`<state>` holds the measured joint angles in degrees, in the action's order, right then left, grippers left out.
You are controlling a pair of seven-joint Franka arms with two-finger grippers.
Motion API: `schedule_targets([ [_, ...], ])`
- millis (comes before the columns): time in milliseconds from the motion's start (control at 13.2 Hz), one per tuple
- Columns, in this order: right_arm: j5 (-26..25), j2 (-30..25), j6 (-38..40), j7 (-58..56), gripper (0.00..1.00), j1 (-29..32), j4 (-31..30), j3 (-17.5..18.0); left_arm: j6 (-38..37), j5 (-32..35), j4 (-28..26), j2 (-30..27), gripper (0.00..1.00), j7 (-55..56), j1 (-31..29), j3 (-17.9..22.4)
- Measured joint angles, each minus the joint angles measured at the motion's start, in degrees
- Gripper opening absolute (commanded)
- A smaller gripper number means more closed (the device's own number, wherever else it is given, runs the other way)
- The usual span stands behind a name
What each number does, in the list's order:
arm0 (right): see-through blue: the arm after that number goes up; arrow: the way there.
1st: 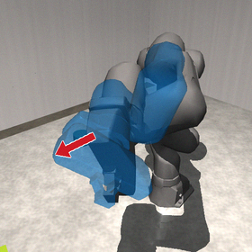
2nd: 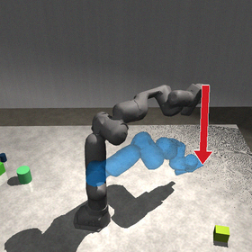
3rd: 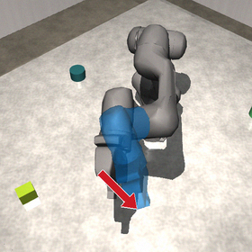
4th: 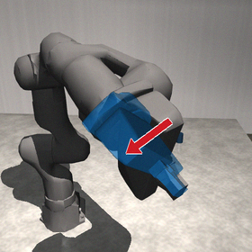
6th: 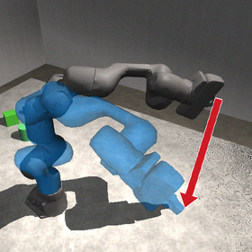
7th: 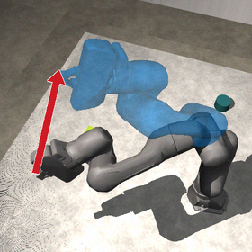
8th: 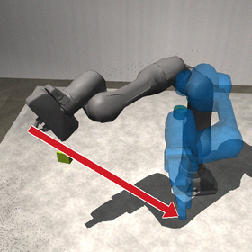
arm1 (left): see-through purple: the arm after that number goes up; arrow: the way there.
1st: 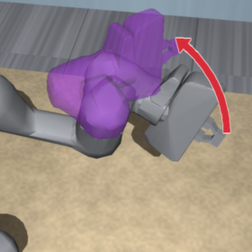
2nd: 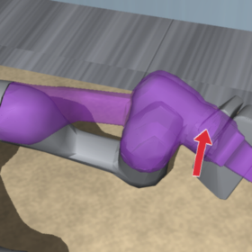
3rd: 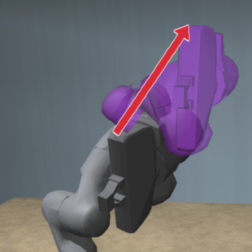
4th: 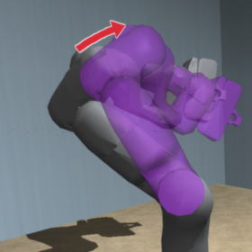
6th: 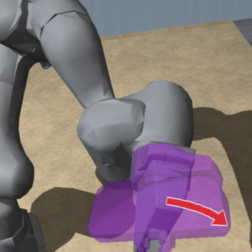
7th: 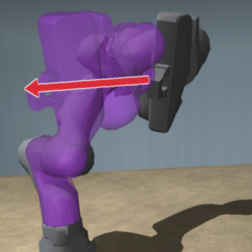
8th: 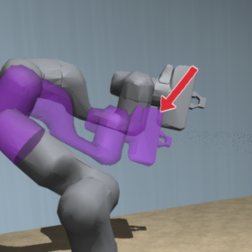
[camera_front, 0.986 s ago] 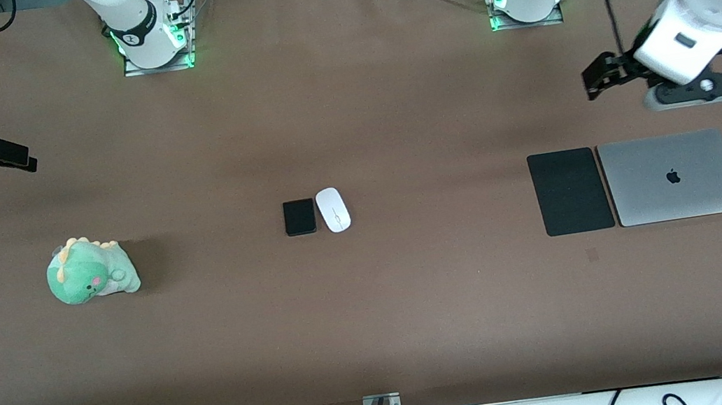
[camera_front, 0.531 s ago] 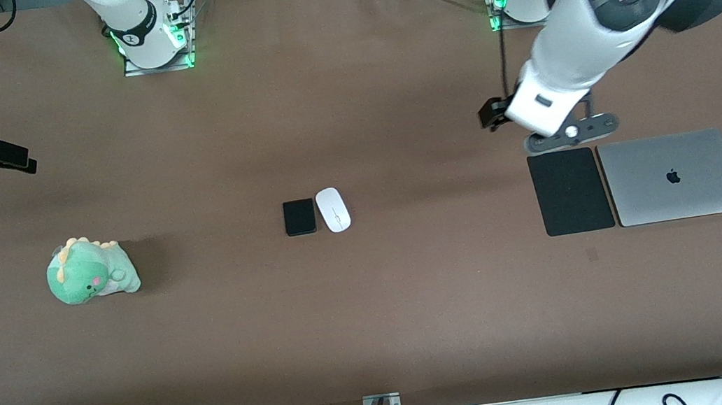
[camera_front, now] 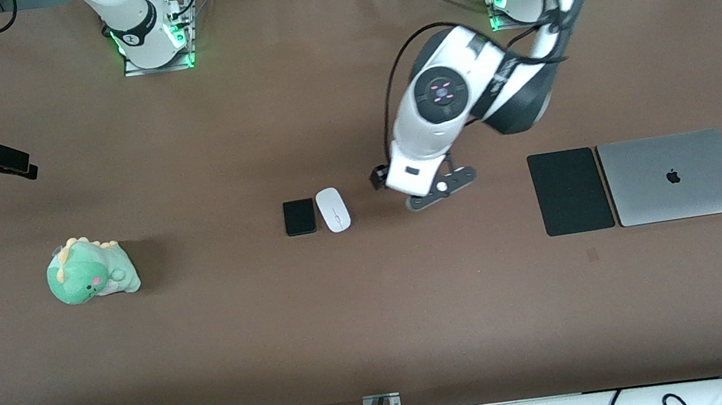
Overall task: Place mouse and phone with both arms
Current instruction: 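Reach the left gripper across the table to the white mouse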
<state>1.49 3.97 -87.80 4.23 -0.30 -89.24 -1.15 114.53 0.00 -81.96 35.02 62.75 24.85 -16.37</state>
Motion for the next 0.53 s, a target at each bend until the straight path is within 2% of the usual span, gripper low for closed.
schedule_targets([
  [227,0.0,0.7,0.0,0.0,1.0,-0.5,0.0,0.1,6.5,0.0,1.2,6.0,1.0,5.2,4.7,0.4],
  [531,0.0,3.8,-2.0,0.1,1.0,-1.0,-0.1,0.1,8.7,0.0,9.4,14.1,1.0,13.2,9.2,1.9],
])
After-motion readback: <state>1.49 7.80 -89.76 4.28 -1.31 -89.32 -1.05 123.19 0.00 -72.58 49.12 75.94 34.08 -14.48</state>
